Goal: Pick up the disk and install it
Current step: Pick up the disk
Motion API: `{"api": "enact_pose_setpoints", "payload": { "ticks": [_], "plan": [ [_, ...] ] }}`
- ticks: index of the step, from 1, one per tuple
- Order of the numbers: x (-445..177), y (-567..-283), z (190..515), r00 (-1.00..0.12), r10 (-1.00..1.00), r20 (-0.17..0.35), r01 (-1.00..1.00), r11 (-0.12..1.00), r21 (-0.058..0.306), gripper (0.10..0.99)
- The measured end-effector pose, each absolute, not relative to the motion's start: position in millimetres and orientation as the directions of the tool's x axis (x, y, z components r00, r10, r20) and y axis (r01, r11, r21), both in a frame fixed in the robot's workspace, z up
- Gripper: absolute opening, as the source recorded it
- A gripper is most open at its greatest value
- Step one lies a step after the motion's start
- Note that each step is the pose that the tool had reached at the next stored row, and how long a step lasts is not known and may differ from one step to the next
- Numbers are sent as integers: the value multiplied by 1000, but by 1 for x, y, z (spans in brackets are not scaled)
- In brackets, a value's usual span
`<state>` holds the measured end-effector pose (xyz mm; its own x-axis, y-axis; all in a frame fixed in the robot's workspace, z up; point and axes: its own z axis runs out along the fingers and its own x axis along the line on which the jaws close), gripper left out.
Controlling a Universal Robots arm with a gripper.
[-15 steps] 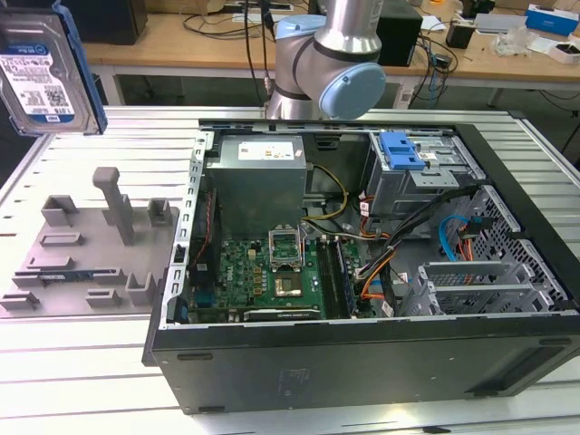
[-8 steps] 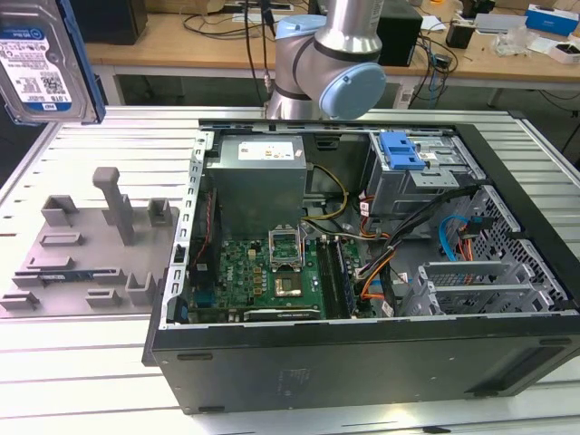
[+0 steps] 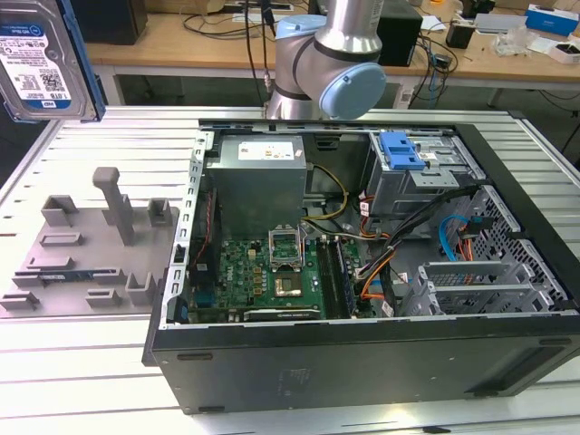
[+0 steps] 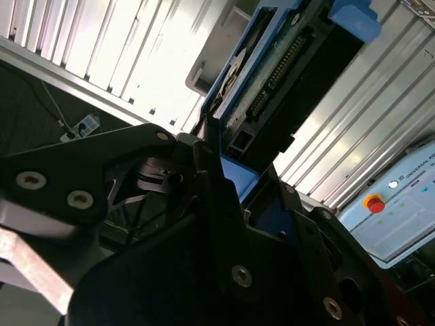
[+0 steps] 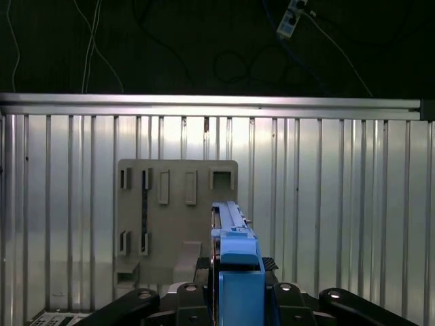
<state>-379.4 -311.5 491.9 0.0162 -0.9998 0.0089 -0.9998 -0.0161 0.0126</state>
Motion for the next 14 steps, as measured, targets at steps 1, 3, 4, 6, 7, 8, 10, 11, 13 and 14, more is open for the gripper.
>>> {"api": "enact_pose_setpoints", "payload": {
  "ticks": [1, 3, 4, 6, 7, 8, 10, 11, 13, 14],
  "plan": [
    [-377, -312, 492, 16, -1000, 9, -1000, -16, 12, 369],
    [-369, -315, 492, 16, -1000, 9, -1000, -16, 12, 369],
    [-366, -316, 492, 16, -1000, 9, -1000, -16, 12, 369],
    [-360, -319, 492, 16, -1000, 9, -1000, -16, 12, 369],
    [-355, -323, 492, 16, -1000, 9, -1000, -16, 12, 369],
    [-353, -325, 492, 16, -1000, 9, -1000, -16, 12, 369],
    [-349, -329, 492, 16, -1000, 9, -1000, -16, 12, 369],
    [-346, -331, 492, 16, -1000, 9, -1000, -16, 12, 369],
    [-340, -336, 492, 16, -1000, 9, -1000, -16, 12, 369],
    [-335, -341, 492, 16, -1000, 9, -1000, -16, 13, 369]
  ]
}}
